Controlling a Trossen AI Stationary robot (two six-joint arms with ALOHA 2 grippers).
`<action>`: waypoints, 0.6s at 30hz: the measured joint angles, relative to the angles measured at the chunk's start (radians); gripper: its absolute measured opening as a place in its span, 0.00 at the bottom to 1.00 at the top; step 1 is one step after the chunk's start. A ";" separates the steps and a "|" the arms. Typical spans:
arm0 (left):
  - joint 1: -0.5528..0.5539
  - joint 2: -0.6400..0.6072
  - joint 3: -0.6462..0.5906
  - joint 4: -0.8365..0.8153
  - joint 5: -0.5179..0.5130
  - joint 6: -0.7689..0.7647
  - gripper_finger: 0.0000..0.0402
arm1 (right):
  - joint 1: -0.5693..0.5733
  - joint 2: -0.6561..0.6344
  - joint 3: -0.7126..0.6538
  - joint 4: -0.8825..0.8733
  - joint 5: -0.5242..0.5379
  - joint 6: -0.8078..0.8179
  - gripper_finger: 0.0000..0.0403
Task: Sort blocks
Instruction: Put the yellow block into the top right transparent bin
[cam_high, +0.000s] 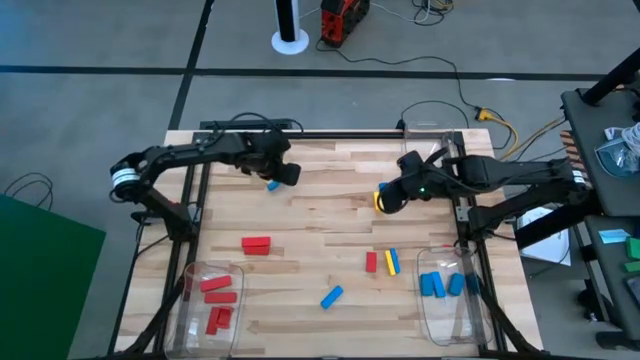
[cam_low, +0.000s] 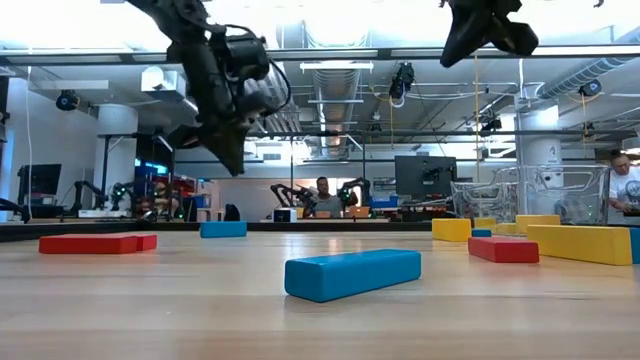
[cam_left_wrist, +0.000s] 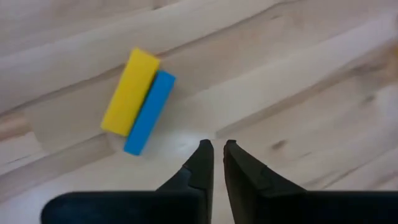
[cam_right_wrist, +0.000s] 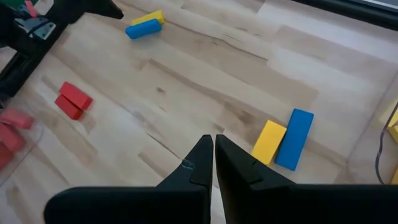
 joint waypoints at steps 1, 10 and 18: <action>0.001 0.008 0.000 -0.012 -0.005 0.009 0.03 | 0.000 0.002 0.000 0.000 0.000 0.000 0.02; 0.004 0.075 0.000 -0.026 -0.120 0.017 0.00 | -0.004 0.012 0.000 0.000 0.000 -0.003 0.02; 0.005 0.149 0.000 -0.023 -0.145 0.065 0.00 | -0.004 0.012 0.000 0.000 0.000 -0.003 0.02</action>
